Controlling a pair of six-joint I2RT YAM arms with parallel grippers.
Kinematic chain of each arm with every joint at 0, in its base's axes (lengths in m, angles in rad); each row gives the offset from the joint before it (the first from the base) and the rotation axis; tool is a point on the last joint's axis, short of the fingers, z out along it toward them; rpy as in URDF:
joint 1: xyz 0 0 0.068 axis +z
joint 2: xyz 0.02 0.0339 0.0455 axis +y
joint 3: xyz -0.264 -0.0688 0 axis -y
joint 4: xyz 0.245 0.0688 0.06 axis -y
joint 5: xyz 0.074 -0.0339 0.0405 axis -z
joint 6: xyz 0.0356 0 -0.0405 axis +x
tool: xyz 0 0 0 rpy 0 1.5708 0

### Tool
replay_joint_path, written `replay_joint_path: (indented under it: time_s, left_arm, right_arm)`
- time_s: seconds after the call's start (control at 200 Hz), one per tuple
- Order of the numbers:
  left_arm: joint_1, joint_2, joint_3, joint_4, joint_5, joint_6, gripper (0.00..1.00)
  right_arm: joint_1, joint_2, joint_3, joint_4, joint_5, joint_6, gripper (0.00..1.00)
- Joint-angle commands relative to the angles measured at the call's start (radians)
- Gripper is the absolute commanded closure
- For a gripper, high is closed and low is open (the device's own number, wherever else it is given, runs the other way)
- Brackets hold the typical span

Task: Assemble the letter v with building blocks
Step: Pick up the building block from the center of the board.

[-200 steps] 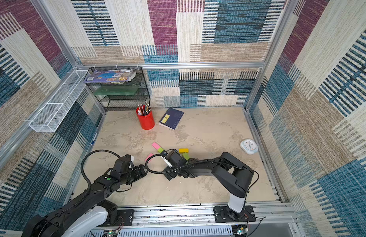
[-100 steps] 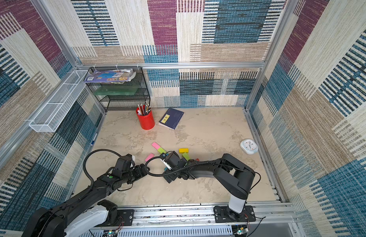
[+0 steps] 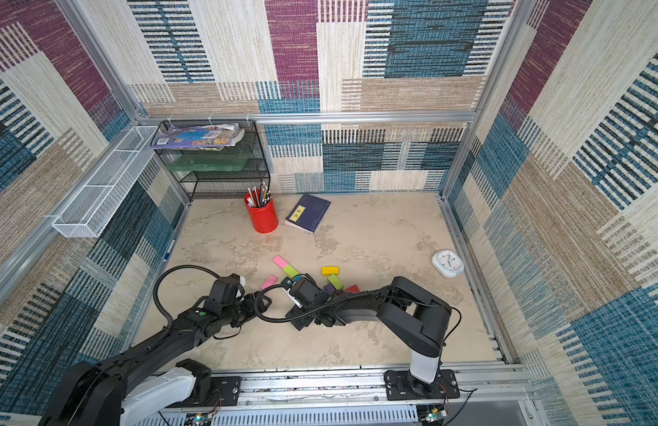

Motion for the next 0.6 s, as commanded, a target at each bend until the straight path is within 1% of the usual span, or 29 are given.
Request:
replay_joint_path:
  time_s: [0.0, 0.29, 0.596]
  left_arm:
    - [0.001, 0.010, 0.003, -0.016, 0.010, 0.036, 0.19]
    - [0.002, 0.032, 0.008, -0.001, 0.020, 0.044, 0.19]
    - [0.002, 0.077, 0.028, 0.009, 0.043, 0.053, 0.19]
  right_arm:
    - [0.002, 0.001, -0.013, -0.077, 0.041, -0.006, 0.05]
    - [-0.001, -0.029, -0.021, -0.073, 0.031, 0.002, 0.07]
    - [-0.004, -0.011, -0.012, -0.069, 0.031, 0.001, 0.10]
